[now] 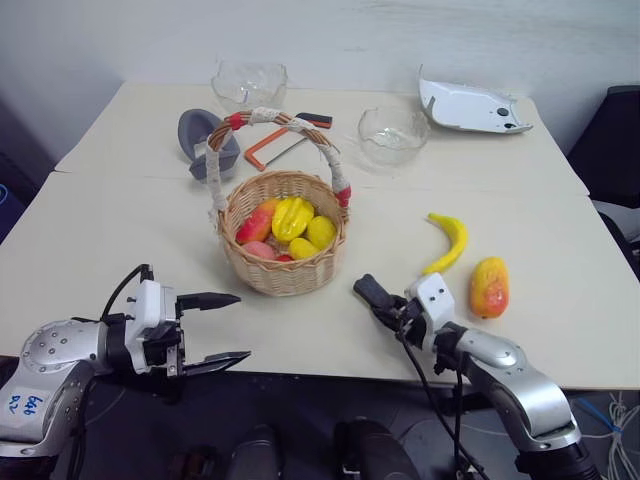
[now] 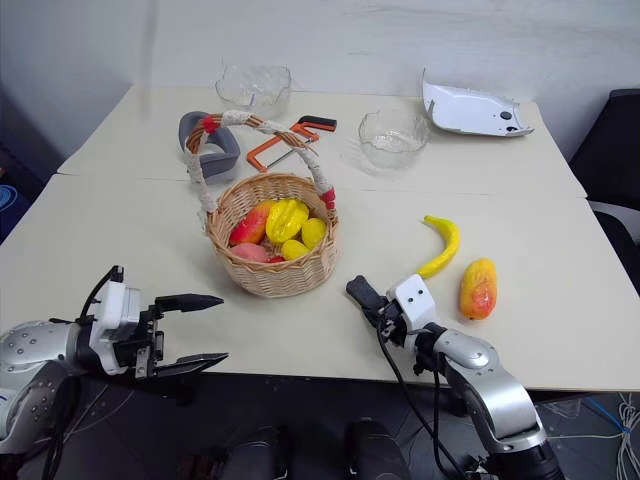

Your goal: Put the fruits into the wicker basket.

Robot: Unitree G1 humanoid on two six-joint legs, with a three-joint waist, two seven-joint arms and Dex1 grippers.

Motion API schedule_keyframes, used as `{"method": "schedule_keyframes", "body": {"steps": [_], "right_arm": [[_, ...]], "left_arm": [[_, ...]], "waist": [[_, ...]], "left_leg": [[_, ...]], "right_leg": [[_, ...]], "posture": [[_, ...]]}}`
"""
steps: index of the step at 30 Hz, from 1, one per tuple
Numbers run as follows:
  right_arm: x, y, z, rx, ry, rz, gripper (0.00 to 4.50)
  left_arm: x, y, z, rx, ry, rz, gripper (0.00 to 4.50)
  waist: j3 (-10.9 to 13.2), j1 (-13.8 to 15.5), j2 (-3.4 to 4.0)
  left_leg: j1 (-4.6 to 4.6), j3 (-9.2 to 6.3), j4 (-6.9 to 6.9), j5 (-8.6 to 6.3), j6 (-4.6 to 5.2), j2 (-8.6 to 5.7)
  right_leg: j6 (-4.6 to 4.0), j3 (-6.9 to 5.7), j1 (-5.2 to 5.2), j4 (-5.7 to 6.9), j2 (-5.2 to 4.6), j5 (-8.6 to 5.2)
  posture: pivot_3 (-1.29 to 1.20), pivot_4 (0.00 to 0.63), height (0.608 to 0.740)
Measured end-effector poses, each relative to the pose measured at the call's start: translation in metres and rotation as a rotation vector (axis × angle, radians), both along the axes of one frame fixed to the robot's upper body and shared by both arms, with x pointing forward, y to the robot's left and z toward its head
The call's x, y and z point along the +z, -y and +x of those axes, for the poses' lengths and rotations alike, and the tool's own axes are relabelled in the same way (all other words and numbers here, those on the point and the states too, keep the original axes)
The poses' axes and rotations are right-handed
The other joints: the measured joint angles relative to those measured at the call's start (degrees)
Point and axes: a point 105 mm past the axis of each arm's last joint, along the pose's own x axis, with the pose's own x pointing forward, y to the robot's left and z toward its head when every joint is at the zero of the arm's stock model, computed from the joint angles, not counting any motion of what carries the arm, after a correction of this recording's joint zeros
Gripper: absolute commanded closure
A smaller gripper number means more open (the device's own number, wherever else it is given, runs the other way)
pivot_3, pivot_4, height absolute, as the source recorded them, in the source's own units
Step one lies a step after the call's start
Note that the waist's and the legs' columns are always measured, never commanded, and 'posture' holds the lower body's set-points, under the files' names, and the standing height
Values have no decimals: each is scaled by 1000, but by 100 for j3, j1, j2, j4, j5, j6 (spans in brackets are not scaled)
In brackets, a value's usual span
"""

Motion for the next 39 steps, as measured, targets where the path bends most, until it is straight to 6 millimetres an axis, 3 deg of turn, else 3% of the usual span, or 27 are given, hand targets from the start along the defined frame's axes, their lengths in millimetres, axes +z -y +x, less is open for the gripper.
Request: {"method": "schedule_keyframes", "body": {"steps": [4, 8, 10, 15, 18, 20, 24, 27, 32, 34, 39], "right_arm": [[2, 0, -17, 74, 9, 88, 3479], [54, 29, -35, 93, 171, 213, 3479], [71, 55, -39, 46, 220, 195, 3479], [87, 167, -31, -302, 250, 90, 3479], [76, 229, -19, -489, 185, -42, 3479], [64, 255, -11, -573, 135, -79, 3479], [40, 273, 6, -652, 57, -90, 3479], [28, 277, 12, -675, 8, -84, 2471], [21, 278, 4, -670, -9, -97, 662], [28, 278, 0, -647, 29, -118, 79], [95, 261, 3, -486, 117, -251, 79]], "left_arm": [[2, 4, 2, -15, 10, -4, 0], [3, 9, 5, -18, 8, -38, 0], [5, 11, 6, -17, 8, -62, 0], [6, 16, 8, -13, -1, -97, 0], [13, 22, 13, -30, 23, -116, 0], [14, 24, 14, -38, 29, -117, 0], [17, 28, 16, -49, 42, -125, 0], [17, 28, 16, -47, 44, -125, 0], [16, 25, 15, -36, 39, -119, 0], [16, 24, 15, -31, 40, -114, 0], [26, 28, 19, -41, 83, -110, 0]], "waist": [[4, 15, 5], [7, 19, 11], [4, 22, 6], [4, 19, 6], [4, 2, 6], [5, -18, 7], [11, -41, 18], [13, -40, 26], [13, -22, 27], [13, -14, 27], [23, -44, 48]], "left_leg": [[-2, 4, -1, -3, 1, 0], [-2, 10, 5, -6, 6, -2], [3, 12, 6, -7, 8, -3], [9, 23, 7, -7, 11, -7], [17, 39, 5, -6, 12, -8], [21, 46, 4, -7, 11, 0], [23, 50, 6, -8, 3, 12], [25, 53, 6, -7, -9, 16], [25, 62, 8, -13, -17, 19], [27, 65, 8, -15, -18, 19], [38, 92, 11, -19, -10, 24]], "right_leg": [[5, 5, -2, -1, 0, -2], [21, 14, 1, -3, 0, 3], [23, 18, 7, -5, 0, 4], [20, 31, 6, -9, 2, 4], [19, 53, 4, -9, 13, 4], [20, 75, 1, -8, 32, 4], [23, 117, -7, -4, 68, 7], [24, 123, -10, 0, 73, 7], [28, 131, -10, -2, 73, 6], [30, 133, -10, -3, 73, 6], [44, 162, -12, -4, 78, 15]], "posture": [[0, 150, 740], [0, 150, 740], [0, 150, 740], [0, 150, 740], [0, 150, 740], [0, 150, 740], [0, 150, 740], [0, 150, 740], [0, 150, 740], [0, 150, 740], [0, 150, 740]]}}
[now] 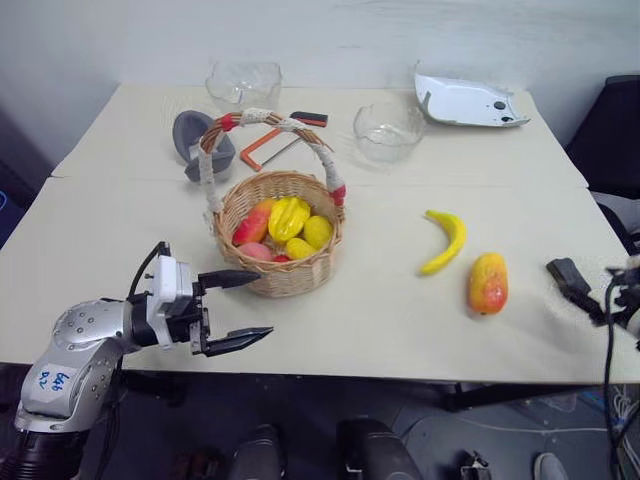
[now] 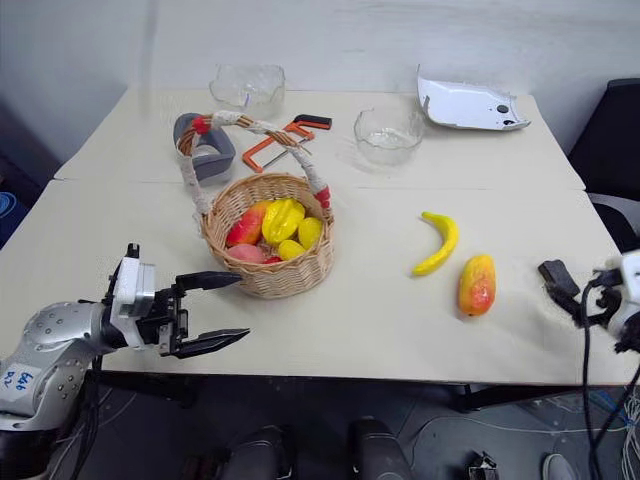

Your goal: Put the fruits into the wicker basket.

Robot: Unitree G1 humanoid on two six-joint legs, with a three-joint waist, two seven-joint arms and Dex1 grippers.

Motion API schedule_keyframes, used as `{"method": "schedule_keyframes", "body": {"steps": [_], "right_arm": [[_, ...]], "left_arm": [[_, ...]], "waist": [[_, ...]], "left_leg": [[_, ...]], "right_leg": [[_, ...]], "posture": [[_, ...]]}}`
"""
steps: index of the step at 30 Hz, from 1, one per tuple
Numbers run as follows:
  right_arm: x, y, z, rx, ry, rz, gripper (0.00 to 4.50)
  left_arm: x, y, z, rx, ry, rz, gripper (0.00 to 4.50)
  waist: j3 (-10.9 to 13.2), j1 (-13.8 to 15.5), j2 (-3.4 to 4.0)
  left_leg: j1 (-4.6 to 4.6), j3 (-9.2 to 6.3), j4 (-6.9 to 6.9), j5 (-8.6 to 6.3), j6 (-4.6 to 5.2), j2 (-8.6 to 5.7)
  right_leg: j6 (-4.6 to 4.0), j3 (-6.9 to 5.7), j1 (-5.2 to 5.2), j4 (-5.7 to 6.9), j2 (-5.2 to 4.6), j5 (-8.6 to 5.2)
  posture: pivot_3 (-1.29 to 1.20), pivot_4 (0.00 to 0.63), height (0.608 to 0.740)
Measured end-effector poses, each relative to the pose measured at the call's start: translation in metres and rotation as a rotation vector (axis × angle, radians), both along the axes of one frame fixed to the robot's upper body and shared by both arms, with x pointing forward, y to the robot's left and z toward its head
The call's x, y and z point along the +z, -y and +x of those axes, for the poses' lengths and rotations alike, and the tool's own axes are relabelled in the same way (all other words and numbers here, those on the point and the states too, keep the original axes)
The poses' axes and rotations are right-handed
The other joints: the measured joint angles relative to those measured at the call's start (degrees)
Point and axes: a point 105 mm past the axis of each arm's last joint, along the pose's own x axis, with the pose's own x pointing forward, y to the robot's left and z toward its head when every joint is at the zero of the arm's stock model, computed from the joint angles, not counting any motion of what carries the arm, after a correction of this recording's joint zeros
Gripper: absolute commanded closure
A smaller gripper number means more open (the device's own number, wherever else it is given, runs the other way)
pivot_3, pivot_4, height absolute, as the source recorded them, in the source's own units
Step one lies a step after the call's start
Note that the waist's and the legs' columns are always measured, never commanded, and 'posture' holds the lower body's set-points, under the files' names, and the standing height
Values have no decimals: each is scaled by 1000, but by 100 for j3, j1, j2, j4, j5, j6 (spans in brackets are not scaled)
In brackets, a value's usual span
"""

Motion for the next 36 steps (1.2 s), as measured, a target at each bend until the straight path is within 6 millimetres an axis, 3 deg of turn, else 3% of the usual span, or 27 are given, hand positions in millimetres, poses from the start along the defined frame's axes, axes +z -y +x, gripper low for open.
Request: {"method": "schedule_keyframes", "body": {"steps": [2, 5, 8, 11, 14, 20, 27, 36], "right_arm": [[18, -18, 3, 65, -29, 15, 79], [36, -77, 17, 214, -119, 141, 79], [29, -120, 36, 251, -223, 224, 79], [1, -144, 49, 223, -370, 256, 79], [-18, -142, 67, 123, -415, 178, 79], [-12, -151, 100, 85, -359, 176, 79], [-15, -171, 118, 97, -419, 300, 79], [-17, -194, 126, 121, -500, 451, 79]], "left_arm": [[0, -2, 0, 1, -2, 8, 0], [0, -5, 2, 6, -7, 22, 0], [2, -4, 4, 4, 3, 19, 0], [4, -3, 9, 17, 15, 3, 0], [4, -1, 10, 22, 19, 0, 0], [5, 5, 4, 27, 35, 2, 0], [2, 6, 3, 47, 23, -7, 0], [-1, 1, 3, 95, 13, -12, 0]], "waist": [[0, -40, -1], [3, -141, -6], [5, -139, -17], [5, -78, -17], [5, -25, -17], [2, -61, -21], [-3, -203, -30], [-3, -237, -30]], "left_leg": [[4, 2, -2, -1, -2, 4], [8, -7, -6, -4, -9, 10], [0, -12, -4, -5, -11, 8], [-35, -8, 0, -5, -9, 0], [-96, 9, 22, -2, -17, -4], [-111, 35, 60, -17, 2, 0], [-71, 64, 72, -35, 52, 6], [-94, 75, 63, -36, 49, 6]], "right_leg": [[-1, 4, 0, 0, 3, 0], [-8, 12, -3, 1, 11, 3], [-9, 15, -13, 0, 12, 3], [-5, 21, -48, 3, 4, 5], [6, 42, -108, 7, 3, 7], [29, 60, -114, 3, 3, 20], [27, 81, -90, 10, 5, 59], [27, 90, -116, 4, 5, 58]], "posture": [[0, 150, 740], [0, 150, 740], [0, 150, 740], [0, 150, 740], [0, 150, 740], [0, 150, 740], [0, 150, 740], [0, 150, 740]]}}
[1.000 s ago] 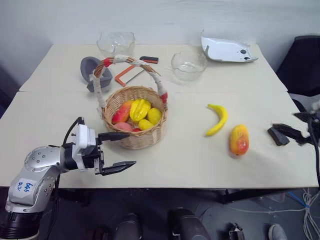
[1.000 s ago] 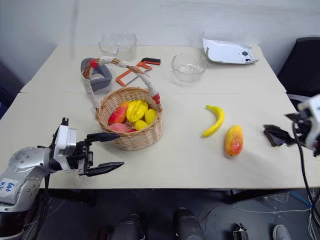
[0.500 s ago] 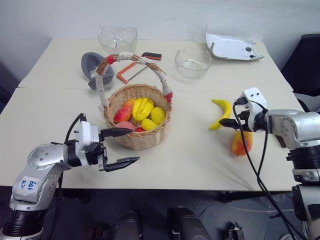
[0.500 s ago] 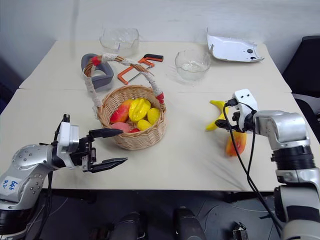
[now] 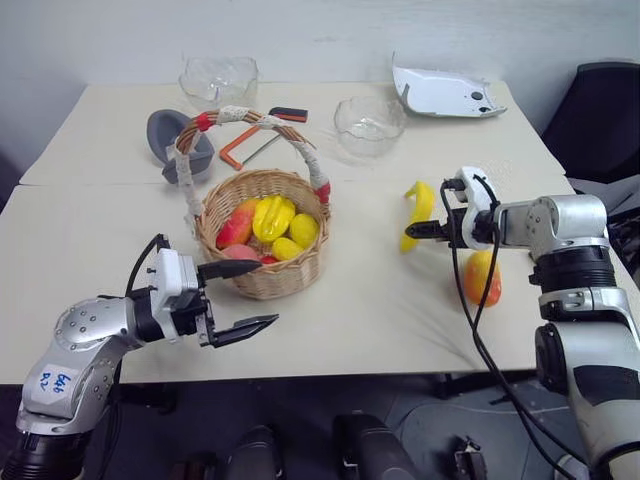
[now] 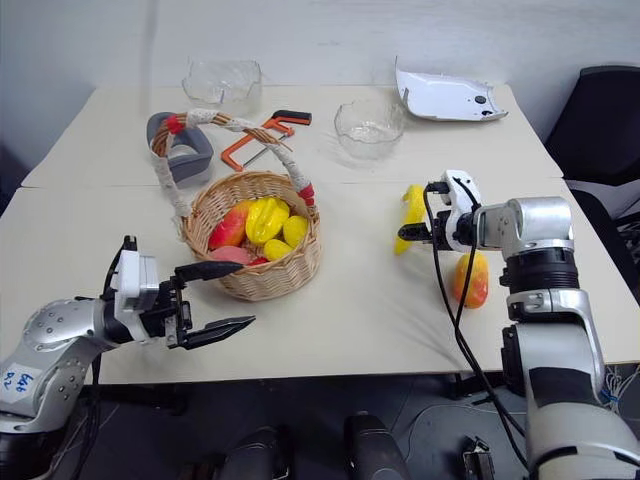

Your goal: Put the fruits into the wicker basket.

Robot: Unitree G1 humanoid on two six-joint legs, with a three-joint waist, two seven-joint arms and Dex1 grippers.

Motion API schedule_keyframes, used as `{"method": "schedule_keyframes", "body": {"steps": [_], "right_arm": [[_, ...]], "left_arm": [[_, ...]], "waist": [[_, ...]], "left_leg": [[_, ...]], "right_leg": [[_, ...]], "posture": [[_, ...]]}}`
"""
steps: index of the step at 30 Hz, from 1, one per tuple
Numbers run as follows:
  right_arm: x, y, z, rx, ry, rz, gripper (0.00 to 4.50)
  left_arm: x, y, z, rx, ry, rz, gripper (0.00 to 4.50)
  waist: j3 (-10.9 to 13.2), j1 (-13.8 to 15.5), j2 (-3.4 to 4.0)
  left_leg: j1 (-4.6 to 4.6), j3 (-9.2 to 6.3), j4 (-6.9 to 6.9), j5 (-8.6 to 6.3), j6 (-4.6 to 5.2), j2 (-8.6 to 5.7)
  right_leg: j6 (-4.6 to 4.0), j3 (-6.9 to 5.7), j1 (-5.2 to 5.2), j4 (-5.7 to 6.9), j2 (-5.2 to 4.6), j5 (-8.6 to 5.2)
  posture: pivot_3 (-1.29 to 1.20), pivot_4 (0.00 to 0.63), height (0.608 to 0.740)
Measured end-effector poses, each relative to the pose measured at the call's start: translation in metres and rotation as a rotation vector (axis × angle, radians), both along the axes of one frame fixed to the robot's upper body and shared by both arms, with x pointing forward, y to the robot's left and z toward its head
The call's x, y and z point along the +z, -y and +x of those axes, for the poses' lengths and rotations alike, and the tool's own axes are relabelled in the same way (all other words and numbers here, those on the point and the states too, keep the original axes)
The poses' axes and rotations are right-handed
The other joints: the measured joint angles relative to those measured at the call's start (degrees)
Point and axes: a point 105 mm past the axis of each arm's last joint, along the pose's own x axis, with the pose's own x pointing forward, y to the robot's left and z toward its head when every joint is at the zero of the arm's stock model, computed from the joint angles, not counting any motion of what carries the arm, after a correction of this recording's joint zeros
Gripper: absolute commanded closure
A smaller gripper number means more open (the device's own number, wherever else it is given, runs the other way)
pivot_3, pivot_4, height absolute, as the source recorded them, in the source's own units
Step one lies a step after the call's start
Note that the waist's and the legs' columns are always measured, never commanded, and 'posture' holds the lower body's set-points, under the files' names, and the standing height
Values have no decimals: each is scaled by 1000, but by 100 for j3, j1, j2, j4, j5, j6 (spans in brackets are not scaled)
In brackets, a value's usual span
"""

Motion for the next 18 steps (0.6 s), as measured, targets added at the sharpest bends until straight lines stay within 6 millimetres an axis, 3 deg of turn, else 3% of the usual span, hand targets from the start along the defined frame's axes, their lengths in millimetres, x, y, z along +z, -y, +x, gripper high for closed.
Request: {"method": "schedule_keyframes", "body": {"steps": [7, 8, 10, 18], "right_arm": [[-5, -18, 15, 5, 63, 46, 79], [-5, -20, 17, 12, 80, 39, 249], [-5, -26, 20, 40, 115, 20, 683], [-15, -45, 18, 244, 209, -119, 3283]], "left_arm": [[2, 1, 0, 3, 13, -1, 0], [3, 2, 1, 2, 15, -2, 0], [5, 3, 2, 1, 24, -3, 0], [6, 3, 2, 1, 27, -4, 0]], "waist": [[0, -23, 0], [0, -27, 0], [0, -30, 0], [0, -20, 0]], "left_leg": [[-4, 2, 14, -2, 4, 0], [-4, 2, 14, -2, 4, 1], [-4, 2, 12, -2, 3, 1], [-12, 3, 13, -3, 2, 1]], "right_leg": [[5, 2, 0, 3, 0, 3], [5, 2, 0, 3, 1, 3], [5, 2, -3, 4, 2, 3], [6, 2, -8, 3, 1, 3]], "posture": [[0, 150, 740], [0, 150, 740], [0, 150, 740], [0, 150, 740]]}}
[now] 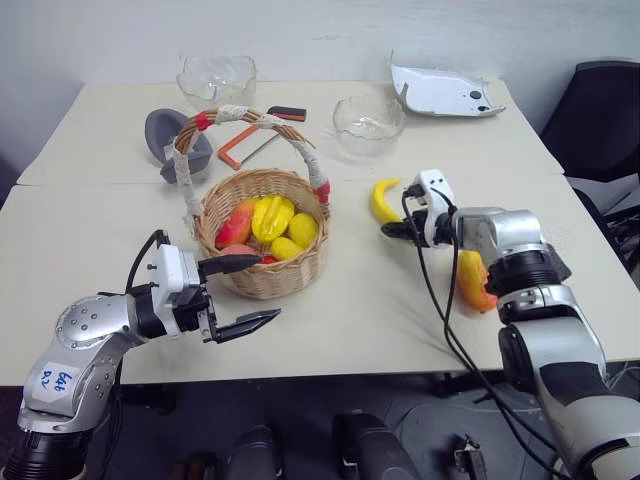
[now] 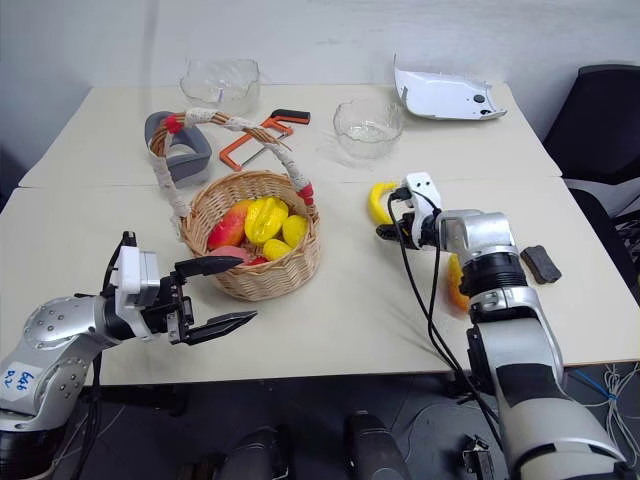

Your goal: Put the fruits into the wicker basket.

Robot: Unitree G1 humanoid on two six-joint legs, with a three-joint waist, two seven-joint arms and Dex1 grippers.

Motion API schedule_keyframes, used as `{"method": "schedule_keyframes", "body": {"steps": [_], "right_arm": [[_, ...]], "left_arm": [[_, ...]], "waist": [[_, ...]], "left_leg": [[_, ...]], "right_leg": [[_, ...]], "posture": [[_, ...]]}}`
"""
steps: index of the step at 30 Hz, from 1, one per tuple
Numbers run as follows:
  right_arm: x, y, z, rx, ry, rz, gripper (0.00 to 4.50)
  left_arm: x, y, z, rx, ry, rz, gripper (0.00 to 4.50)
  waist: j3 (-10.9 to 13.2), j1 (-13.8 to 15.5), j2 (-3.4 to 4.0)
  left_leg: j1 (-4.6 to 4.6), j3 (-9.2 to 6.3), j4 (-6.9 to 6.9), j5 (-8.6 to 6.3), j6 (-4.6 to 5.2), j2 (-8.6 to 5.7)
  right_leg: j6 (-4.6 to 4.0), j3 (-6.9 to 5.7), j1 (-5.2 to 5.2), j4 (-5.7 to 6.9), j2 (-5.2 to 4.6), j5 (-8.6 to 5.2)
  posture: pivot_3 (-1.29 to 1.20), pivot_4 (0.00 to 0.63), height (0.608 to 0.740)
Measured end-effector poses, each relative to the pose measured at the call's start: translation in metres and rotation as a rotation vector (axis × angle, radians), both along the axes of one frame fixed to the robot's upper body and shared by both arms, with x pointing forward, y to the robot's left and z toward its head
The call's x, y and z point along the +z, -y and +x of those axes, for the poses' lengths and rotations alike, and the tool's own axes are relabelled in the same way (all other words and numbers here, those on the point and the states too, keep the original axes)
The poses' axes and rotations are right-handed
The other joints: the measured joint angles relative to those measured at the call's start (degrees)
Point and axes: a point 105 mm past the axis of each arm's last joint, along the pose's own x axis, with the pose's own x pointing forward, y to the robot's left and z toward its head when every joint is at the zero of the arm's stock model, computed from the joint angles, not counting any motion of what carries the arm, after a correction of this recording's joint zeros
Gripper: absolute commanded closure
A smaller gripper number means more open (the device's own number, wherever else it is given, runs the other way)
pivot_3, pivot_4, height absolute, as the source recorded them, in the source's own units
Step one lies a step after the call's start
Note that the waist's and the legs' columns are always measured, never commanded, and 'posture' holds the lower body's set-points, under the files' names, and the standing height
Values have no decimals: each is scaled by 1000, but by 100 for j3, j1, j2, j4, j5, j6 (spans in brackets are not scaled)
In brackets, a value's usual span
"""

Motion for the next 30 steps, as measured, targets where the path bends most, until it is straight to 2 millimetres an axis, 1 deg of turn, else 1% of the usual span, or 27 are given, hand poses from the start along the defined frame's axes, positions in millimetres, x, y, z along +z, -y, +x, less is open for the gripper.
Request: {"method": "schedule_keyframes", "body": {"steps": [2, 3, 5, 6, 8, 10, 12, 13, 14, 16, 17, 19, 20, 21, 24, 26, 28, 30], "right_arm": [[-1, 0, -4, 66, 45, -37, 3972], [-2, 1, -6, 83, 50, -42, 4123], [1, 4, -14, 148, 75, -48, 4133], [6, 5, -20, 195, 91, -43, 4133], [21, 8, -37, 314, 150, -39, 4133], [37, 20, -56, 405, 204, -62, 4133], [52, 27, -79, 523, 252, -72, 4133], [57, 26, -97, 618, 265, -75, 4133], [58, 25, -116, 721, 247, -89, 4133], [51, 25, -153, 875, 148, -124, 4133], [48, 22, -165, 927, 106, -119, 4133], [47, 9, -180, 1002, 82, -99, 4133], [49, -6, -187, 1064, 95, -72, 4133], [51, -20, -190, 1108, 123, -45, 4133], [72, -82, -179, 1142, 275, 62, 4133], [82, -114, -163, 1078, 325, 75, 4133], [85, -128, -149, 1016, 332, 55, 4133], [87, -135, -143, 987, 328, 39, 4133]], "left_arm": [[0, 0, 0, 0, 0, 1, 0], [0, -1, 0, 2, -2, 2, 0], [-1, -3, 0, 10, -8, 1, 0], [-3, -4, -2, 14, -23, -1, 0], [-7, -10, -10, 13, -90, 2, 0], [-11, -19, -16, 30, -143, 11, 0], [-11, -28, -20, 52, -158, 7, 0], [-9, -31, -23, 62, -157, 2, 0], [-9, -35, -25, 73, -159, -4, 0], [-10, -42, -29, 97, -165, -13, 0], [-11, -44, -30, 105, -163, -24, 0], [-11, -44, -31, 108, -149, -42, 0], [-11, -44, -31, 113, -145, -51, 0], [-11, -45, -31, 116, -141, -59, 0], [-13, -55, -28, 167, -141, -84, 0], [-15, -59, -29, 189, -141, -86, 0], [-16, -65, -29, 217, -146, -94, 0], [-18, -71, -29, 252, -151, -106, 0]], "waist": [[0, 8, 0], [0, 12, 0], [2, 21, 2], [2, 26, 2], [3, 35, 4], [6, 39, 7], [6, 47, 8], [6, 50, 8], [6, 48, 8], [6, 50, 8], [7, 27, 7], [7, -5, 5], [7, -17, 4], [6, -24, 1], [6, -70, 2], [6, -46, 1], [5, 13, 0], [4, 63, -2]], "left_leg": [[-1, 0, 0, 0, 0, 0], [-2, 0, 0, 0, 0, -1], [-4, 0, 1, 0, 0, -1], [-5, 0, 1, -1, 1, -1], [-7, -2, -1, -5, 2, 1], [-6, -3, -2, -10, 4, 1], [-3, -4, -1, -13, 6, 1], [-3, -5, -2, -14, 6, 1], [8, -5, -1, -18, 6, 2], [20, -9, -2, -23, 8, 3], [33, -7, -1, -25, 9, 3], [45, -4, -1, -26, 10, 3], [56, -3, -3, -26, 9, 3], [65, -4, -6, -26, 8, 4], [69, -5, -15, -19, -7, 2], [60, -12, -22, -17, -20, 2], [43, -18, -24, -20, -21, 1], [18, -21, -13, -24, -23, -2]], "right_leg": [[0, 0, 0, 0, -1, 0], [0, 0, 0, 0, -1, 0], [0, -1, -1, -1, -2, 0], [0, -1, -2, -2, -2, 0], [2, -2, -4, -3, -2, -1], [4, -3, -4, -5, -2, -4], [4, -5, -1, -6, -2, -4], [4, -5, -1, -7, -2, -4], [4, -5, 9, -8, -2, -4], [1, -7, 21, -12, -4, -6], [0, -5, 34, -12, -5, -7], [-4, 0, 42, -12, -5, -6], [-9, 3, 45, -9, -3, -6], [-14, 5, 48, -7, -1, -7], [-23, 12, 29, 14, 3, -10], [-29, 8, 19, 14, 3, -13], [-32, -1, 11, 6, -2, -15], [-33, -6, -2, 0, -9, -15]], "posture": [[0, 150, 740], [0, 150, 740], [0, 150, 740], [0, 150, 740], [0, 150, 740], [0, 150, 740], [0, 150, 740], [0, 150, 740], [0, 150, 740], [0, 150, 740], [0, 150, 740], [0, 150, 740], [0, 150, 740], [0, 150, 740], [0, 150, 740], [0, 150, 740], [0, 150, 740], [0, 150, 740]]}}
